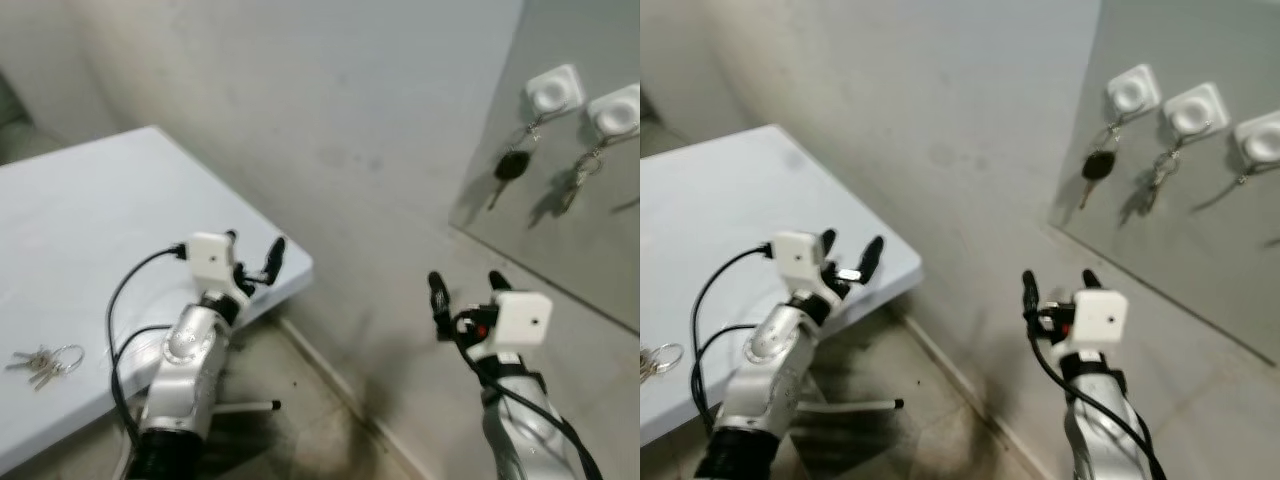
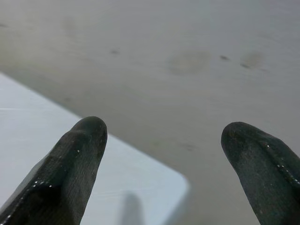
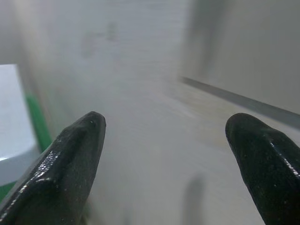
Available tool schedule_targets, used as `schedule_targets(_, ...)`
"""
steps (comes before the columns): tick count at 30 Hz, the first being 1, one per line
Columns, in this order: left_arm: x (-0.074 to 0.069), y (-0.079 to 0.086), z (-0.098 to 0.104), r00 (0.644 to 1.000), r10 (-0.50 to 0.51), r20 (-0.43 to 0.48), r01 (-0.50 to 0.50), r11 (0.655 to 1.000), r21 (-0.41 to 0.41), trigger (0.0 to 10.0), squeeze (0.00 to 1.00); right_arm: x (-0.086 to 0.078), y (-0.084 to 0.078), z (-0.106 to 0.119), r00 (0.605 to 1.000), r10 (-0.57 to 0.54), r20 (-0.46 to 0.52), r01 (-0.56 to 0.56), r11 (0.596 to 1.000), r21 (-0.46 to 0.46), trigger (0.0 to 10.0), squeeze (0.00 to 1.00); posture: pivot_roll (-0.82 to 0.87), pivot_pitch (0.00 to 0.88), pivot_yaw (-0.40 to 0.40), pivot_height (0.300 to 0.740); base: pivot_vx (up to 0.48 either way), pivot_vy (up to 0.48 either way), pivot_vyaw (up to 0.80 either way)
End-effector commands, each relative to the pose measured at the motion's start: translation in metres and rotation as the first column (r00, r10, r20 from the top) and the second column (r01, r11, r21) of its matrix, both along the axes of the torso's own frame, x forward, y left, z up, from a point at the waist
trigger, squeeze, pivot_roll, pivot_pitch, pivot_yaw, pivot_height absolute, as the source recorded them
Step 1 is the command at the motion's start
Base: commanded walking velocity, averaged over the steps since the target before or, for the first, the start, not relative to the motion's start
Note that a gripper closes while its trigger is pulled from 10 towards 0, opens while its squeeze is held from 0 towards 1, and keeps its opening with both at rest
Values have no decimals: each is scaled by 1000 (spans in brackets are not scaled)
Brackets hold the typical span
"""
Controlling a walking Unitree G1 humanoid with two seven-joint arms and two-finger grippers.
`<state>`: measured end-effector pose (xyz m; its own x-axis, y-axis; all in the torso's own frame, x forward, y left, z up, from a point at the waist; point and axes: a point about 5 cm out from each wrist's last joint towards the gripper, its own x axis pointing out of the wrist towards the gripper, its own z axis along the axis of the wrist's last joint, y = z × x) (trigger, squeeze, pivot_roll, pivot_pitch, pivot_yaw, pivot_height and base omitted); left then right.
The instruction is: Hang keys on a hook
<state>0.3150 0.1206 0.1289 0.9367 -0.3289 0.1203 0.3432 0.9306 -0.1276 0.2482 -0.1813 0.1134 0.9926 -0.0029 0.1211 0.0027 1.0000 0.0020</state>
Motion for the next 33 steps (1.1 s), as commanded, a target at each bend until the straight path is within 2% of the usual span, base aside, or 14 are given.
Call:
schedule_targets(1,2,12,1,999,41,2,-41,999,19,10000,0,3,8,2,999,35,5,-35,999,8,10000,0,-41,0,-20,740,0,0,800)
schedule_targets(30,1,17,-1,999,49,-12,-49,999,11,10000,0,0,5,-1,998,58,-12,-58,998,-10,10000,0,-36,0,-30,740,0,0,800)
schedule_targets(33,-1,17,-3,999,43,-20,-43,999,6,10000,0,-1,3,-1,999,48,-5,-48,999,12,10000,0,-37,0,-29,740,0,0,0)
